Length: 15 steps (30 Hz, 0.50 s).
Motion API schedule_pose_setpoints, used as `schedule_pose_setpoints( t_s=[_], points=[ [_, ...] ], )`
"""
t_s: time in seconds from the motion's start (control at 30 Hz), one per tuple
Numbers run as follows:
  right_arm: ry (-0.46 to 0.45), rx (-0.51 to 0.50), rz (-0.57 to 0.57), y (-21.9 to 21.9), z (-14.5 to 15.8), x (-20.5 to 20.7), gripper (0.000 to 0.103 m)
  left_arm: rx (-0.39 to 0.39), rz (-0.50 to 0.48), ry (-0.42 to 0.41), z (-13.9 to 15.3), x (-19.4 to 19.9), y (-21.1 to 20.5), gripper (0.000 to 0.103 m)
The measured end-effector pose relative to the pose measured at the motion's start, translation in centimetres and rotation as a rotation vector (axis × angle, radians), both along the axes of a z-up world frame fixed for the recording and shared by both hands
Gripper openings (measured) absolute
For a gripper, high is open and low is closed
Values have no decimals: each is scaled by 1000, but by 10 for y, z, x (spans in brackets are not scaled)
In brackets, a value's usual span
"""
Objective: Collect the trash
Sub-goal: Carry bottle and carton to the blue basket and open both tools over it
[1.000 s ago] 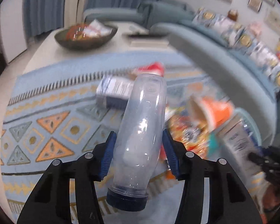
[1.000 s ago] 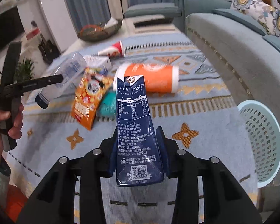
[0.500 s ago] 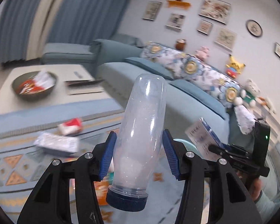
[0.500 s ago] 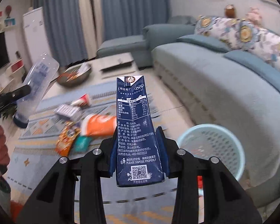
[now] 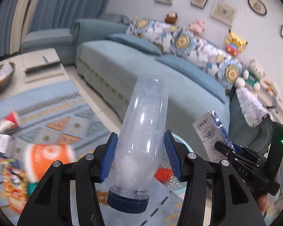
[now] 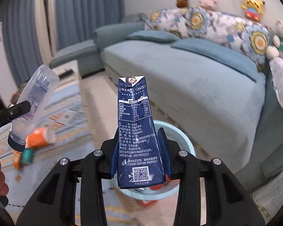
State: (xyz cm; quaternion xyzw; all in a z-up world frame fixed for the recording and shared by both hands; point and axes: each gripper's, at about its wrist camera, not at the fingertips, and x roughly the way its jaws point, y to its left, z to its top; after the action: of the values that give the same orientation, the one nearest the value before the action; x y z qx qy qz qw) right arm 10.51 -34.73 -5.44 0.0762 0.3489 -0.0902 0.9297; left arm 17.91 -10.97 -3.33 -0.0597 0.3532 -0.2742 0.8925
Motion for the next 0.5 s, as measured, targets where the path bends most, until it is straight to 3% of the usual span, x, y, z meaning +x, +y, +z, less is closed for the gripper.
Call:
schedule_pose_setpoints(
  t_s=[0.27,0.33,0.4,0.5],
  points=[
    [233,129,-75,-38,-87,27,35,109,-67,118,-65,18,-66,50],
    [258,162,-79,-43,-98,30,35,129,-76,132,-74,18,-72,54],
    [253,177,-68,-43,-100,29,35,127,-82,119,-74,15,-71,68],
    [236,168,-63,-42,-96,25,35,126,-82,88,-65,9,-62,69]
  ],
)
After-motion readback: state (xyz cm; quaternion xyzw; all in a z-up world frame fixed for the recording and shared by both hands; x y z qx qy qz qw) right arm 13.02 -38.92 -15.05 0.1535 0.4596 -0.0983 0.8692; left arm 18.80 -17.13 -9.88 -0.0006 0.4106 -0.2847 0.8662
